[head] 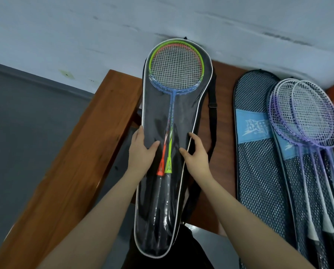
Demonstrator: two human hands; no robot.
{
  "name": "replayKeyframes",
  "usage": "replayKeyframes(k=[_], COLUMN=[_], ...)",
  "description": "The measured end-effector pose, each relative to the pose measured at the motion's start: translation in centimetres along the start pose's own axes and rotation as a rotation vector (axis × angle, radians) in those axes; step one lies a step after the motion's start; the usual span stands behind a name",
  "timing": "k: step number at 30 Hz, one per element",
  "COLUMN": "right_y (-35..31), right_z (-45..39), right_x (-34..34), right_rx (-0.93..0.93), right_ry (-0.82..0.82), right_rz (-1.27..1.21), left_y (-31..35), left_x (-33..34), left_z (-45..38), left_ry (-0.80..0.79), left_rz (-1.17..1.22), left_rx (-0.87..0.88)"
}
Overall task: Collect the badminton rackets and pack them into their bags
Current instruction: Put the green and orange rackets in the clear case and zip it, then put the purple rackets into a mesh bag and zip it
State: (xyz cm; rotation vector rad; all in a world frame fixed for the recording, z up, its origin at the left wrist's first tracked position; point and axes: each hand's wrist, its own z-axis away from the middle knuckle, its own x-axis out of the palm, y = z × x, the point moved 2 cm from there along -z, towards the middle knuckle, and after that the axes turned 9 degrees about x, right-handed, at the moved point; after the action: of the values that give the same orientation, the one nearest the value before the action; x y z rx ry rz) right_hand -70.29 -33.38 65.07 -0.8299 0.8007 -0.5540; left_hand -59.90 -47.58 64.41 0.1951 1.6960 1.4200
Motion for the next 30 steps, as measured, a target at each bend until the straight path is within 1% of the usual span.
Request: replayKeyframes(k=[3,7,11,14,16,18,21,23,25,27,30], right_y=[0.0,0.4,1.7,2.5,2.7,2.8,2.8,2.4,2.1,2.1,3.3], right_z=[0.2,1.3,3.2,3.7,3.3,2.8,2.6,3.1,3.9,4.8,6.0], right_x=[-0.1,-0.6,-2.0,-2.4,-2.4,-2.4,-2.8,-3.3,-4.3,-5.9,-9.5], right_rx=[-0.023,-0.027,-0.039,-0.03,-0.03,-0.024,0.025,0.055,0.038,0.008,-0.018], right_ry=[0.037,0.065,0.138,0.161,0.152,0.149,0.202,0.239,0.269,0.281,0.317], right_rz=[-0.046,-0.072,-0.014,0.028,0.058,0.123,0.409,0.533,0.533,0.5,0.466], left_y=[0.1,0.4,0.7,0.9,1.0,1.1,1.8,2.5,3.8,5.5,8.0], left_x=[0.5,1.3,2.8,3.1,3.1,3.1,2.6,2.3,2.5,3.2,4.8], left_z=[-0.8,0.2,1.6,1.8,1.6,1.6,2.1,2.5,2.8,3.2,4.7], left_ry=[0.005,0.021,-0.012,-0.023,-0.061,-0.109,-0.106,-0.11,-0.114,-0.117,-0.13], left_rz=[0.04,0.048,0.015,-0.007,-0.068,-0.253,-0.562,-0.645,-0.661,-0.629,-0.597], left_rx=[0.004,0.042,0.094,0.088,0.077,0.099,0.225,0.316,0.381,0.42,0.538])
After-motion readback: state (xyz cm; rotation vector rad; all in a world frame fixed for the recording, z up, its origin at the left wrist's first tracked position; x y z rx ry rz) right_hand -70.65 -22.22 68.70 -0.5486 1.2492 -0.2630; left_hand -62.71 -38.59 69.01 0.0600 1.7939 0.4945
